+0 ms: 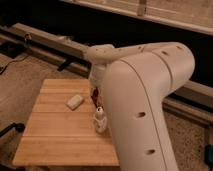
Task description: Place the pepper in the ceramic bowl
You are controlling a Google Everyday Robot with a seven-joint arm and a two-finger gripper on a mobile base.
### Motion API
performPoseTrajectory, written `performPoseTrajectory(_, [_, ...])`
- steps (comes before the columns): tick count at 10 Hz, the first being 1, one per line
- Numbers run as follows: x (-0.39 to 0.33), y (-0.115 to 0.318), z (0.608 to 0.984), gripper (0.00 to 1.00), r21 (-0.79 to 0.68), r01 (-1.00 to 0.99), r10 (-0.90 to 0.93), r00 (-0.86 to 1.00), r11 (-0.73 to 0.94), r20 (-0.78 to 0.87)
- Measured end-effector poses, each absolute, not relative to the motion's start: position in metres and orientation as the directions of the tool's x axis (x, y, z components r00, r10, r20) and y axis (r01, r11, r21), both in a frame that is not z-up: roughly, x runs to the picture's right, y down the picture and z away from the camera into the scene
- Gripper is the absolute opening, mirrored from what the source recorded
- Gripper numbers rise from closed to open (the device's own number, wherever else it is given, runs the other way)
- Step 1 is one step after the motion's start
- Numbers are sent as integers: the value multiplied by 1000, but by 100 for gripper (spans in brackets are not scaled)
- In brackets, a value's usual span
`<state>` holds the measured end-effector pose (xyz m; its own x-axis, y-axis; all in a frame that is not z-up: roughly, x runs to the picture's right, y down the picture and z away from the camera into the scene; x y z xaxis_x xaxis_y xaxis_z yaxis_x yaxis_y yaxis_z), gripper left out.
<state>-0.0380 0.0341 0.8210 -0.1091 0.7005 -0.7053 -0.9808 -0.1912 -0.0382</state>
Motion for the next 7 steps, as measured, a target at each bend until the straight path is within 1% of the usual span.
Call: performPoseTrajectory(7, [49,55,844,0,104,-944,650,-292,-312,-702])
